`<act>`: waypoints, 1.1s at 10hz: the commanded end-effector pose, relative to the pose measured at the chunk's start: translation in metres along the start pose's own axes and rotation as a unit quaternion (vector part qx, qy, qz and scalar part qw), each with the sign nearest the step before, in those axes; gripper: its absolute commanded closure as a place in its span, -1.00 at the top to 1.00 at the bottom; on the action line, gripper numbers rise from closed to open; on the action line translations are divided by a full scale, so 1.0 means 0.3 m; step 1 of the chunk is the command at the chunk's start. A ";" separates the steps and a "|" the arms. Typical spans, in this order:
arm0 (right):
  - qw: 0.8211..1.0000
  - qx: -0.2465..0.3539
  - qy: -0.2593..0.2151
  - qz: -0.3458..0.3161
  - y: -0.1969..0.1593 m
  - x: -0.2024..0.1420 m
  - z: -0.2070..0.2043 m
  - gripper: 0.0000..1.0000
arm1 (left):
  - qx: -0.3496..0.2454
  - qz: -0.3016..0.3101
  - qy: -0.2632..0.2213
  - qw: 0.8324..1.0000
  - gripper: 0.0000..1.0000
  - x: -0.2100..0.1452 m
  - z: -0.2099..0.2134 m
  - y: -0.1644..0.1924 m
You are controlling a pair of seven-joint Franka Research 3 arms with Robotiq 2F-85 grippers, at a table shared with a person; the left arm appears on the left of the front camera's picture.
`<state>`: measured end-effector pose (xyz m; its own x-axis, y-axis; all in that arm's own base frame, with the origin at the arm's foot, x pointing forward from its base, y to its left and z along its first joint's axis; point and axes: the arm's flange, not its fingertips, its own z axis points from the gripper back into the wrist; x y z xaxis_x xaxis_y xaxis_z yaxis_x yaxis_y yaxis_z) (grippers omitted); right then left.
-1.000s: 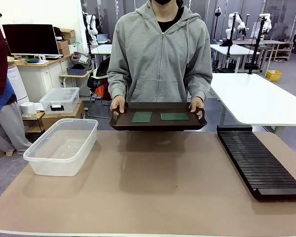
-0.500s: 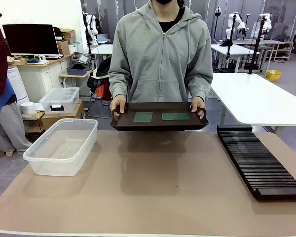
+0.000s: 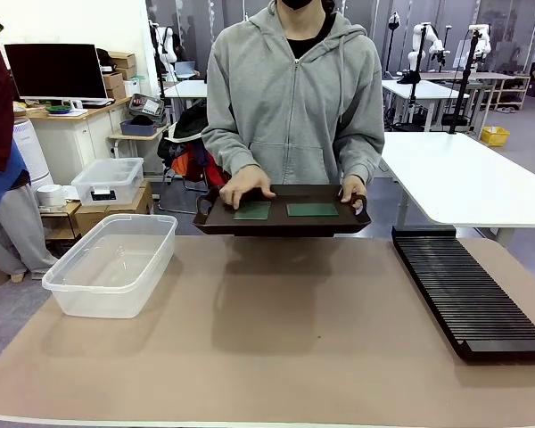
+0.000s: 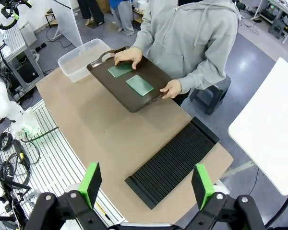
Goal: Sort PCBs into racks and boxes based on the side picked up.
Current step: Pick up the Blank PCB handed by the Human.
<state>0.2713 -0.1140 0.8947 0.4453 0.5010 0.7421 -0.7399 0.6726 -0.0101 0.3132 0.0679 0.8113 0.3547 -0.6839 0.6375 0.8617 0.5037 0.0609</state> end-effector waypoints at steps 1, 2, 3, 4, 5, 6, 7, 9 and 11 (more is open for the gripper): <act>1.000 0.002 -0.002 0.004 0.006 0.004 0.000 1.00 | 0.002 0.002 -0.005 1.000 1.00 0.003 -0.001 0.003; 1.000 0.002 -0.002 0.004 0.006 0.004 0.000 1.00 | 0.002 0.002 -0.005 1.000 1.00 0.003 -0.001 0.003; 1.000 0.002 -0.002 0.004 0.006 0.004 0.000 1.00 | 0.002 0.002 -0.005 1.000 1.00 0.003 -0.001 0.003; 1.000 0.002 -0.002 0.004 0.006 0.004 0.000 1.00 | 0.002 0.002 -0.005 1.000 1.00 0.003 -0.001 0.003; 1.000 0.002 -0.002 0.004 0.006 0.004 0.000 1.00 | 0.002 0.002 -0.005 1.000 1.00 0.003 -0.001 0.003; 1.000 0.002 -0.002 0.004 0.006 0.004 0.000 1.00 | 0.002 0.002 -0.005 1.000 1.00 0.003 -0.001 0.003; 1.000 0.002 -0.002 0.004 0.006 0.004 0.000 1.00 | 0.002 0.002 -0.005 1.000 1.00 0.003 -0.001 0.003; 1.000 0.002 -0.002 0.004 0.006 0.004 0.000 1.00 | 0.002 0.002 -0.005 1.000 1.00 0.003 -0.001 0.003; 1.000 0.002 -0.002 0.004 0.006 0.004 0.000 1.00 | 0.002 0.002 -0.005 1.000 1.00 0.003 -0.001 0.003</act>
<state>0.2713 -0.1141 0.8947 0.4453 0.5010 0.7421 -0.7399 0.6727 -0.0101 0.3132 0.0679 0.8113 0.3547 -0.6839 0.6375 0.8617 0.5037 0.0609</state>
